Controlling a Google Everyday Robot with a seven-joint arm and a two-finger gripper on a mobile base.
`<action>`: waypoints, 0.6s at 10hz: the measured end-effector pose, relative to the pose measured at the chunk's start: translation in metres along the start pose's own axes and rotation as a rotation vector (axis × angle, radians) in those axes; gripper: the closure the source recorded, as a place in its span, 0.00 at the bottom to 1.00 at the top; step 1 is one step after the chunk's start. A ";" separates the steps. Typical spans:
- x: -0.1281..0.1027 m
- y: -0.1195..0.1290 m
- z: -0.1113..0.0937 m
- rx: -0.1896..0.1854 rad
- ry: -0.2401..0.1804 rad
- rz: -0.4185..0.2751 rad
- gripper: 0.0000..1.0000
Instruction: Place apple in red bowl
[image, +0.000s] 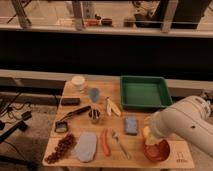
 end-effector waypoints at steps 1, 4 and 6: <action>0.000 0.000 0.000 0.000 -0.001 0.000 0.86; 0.002 0.004 0.001 -0.002 -0.008 0.013 0.86; 0.010 0.015 -0.004 0.000 -0.011 0.035 0.86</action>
